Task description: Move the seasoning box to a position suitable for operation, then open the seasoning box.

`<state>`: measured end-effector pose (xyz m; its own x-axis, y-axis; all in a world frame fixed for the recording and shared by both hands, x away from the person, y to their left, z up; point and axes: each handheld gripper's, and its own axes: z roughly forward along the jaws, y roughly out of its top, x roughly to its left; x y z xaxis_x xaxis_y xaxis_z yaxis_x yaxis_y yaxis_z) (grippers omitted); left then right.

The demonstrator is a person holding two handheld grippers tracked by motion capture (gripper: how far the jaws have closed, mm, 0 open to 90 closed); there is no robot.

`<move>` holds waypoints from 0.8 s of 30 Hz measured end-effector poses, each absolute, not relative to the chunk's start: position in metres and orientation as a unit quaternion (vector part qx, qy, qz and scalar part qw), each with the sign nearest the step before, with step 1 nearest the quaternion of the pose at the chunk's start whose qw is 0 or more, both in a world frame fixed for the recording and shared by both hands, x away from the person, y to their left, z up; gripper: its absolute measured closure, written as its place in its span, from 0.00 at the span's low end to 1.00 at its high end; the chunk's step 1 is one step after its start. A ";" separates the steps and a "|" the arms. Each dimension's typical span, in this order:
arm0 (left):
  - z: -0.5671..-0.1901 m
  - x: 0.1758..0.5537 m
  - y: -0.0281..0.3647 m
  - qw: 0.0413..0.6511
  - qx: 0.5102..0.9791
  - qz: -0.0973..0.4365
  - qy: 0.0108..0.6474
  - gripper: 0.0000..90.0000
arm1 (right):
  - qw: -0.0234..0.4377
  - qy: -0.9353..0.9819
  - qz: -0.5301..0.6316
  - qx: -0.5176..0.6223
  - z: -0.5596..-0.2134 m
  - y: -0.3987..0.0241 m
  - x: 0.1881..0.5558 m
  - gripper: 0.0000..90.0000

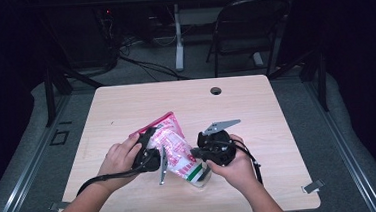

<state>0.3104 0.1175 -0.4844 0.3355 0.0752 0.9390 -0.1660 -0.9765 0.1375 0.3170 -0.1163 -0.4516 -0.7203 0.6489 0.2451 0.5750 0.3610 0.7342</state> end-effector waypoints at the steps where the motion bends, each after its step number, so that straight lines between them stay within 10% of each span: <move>1: -0.485 0.310 0.117 0.105 0.809 0.578 -0.029 0.69 | 0.043 0.824 0.426 0.372 -0.452 -0.116 0.317 1.00; 24: -0.481 0.309 0.115 0.093 0.802 0.588 -0.041 0.69 | 0.042 0.822 0.426 0.375 -0.451 -0.118 0.317 1.00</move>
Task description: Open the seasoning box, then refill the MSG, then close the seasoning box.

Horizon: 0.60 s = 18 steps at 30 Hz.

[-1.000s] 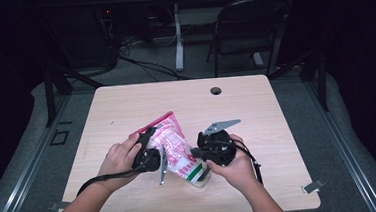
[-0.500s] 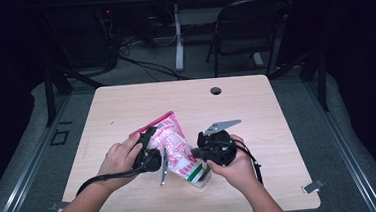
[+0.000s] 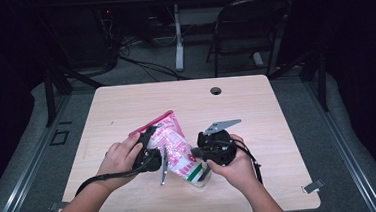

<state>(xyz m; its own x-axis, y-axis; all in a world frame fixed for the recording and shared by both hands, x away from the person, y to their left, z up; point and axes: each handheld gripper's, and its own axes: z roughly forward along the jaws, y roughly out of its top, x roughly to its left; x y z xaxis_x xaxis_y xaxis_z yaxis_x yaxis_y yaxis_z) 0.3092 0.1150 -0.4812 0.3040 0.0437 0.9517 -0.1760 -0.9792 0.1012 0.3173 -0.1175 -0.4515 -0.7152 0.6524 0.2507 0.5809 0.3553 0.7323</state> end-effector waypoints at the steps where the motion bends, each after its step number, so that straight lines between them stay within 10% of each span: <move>1: -0.481 0.309 0.115 0.092 0.803 0.588 -0.041 0.69 | 0.041 0.823 0.426 0.374 -0.451 -0.118 0.317 1.00; 18: -0.481 0.310 0.112 0.079 0.807 0.584 -0.044 0.69 | 0.038 0.823 0.423 0.378 -0.454 -0.120 0.320 1.00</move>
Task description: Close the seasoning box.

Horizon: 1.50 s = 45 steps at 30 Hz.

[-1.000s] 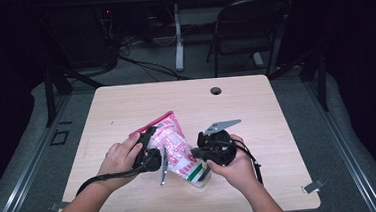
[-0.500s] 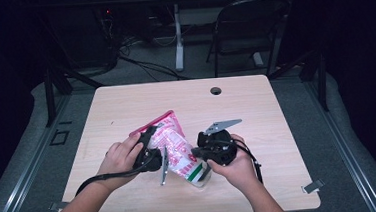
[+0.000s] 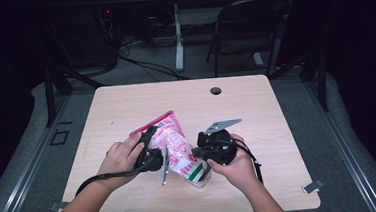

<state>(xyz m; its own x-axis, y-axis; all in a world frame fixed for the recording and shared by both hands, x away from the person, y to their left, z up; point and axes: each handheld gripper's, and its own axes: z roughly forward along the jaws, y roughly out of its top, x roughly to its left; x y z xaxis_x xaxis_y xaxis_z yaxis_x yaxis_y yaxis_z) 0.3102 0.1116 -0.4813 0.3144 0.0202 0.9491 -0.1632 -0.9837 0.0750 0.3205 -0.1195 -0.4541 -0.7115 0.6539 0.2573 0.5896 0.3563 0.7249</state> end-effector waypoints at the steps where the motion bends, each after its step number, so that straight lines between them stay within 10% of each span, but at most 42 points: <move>1: -0.481 0.310 0.111 0.075 0.808 0.583 -0.045 0.69 | 0.038 0.823 0.422 0.379 -0.454 -0.119 0.321 1.00; 45: -0.483 0.308 0.097 0.030 0.815 0.576 -0.061 0.71 | 0.031 0.830 0.397 0.391 -0.469 -0.122 0.327 1.00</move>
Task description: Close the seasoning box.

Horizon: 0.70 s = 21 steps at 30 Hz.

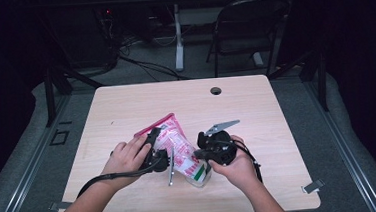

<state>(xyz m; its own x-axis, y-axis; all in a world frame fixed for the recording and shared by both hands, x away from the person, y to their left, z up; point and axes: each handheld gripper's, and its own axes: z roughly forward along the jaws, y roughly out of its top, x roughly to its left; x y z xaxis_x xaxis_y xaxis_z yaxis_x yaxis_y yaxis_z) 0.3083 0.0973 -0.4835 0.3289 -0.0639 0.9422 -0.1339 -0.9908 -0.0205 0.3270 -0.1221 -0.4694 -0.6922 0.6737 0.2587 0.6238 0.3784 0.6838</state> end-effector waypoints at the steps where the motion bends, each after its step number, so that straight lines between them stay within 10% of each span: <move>1: -0.484 0.309 0.098 0.037 0.815 0.575 -0.059 0.71 | 0.031 0.830 0.397 0.391 -0.469 -0.122 0.327 1.00; 21: -0.481 0.305 0.094 0.030 0.805 0.588 -0.076 0.73 | 0.032 0.830 0.395 0.392 -0.470 -0.123 0.327 1.00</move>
<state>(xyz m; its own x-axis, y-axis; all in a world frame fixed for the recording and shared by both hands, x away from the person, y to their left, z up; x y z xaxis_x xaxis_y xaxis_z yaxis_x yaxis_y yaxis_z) 0.3047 0.0945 -0.4812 0.2980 -0.0874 0.9506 -0.1567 -0.9868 -0.0416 0.3266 -0.1228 -0.4697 -0.6909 0.6759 0.2565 0.6255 0.3811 0.6808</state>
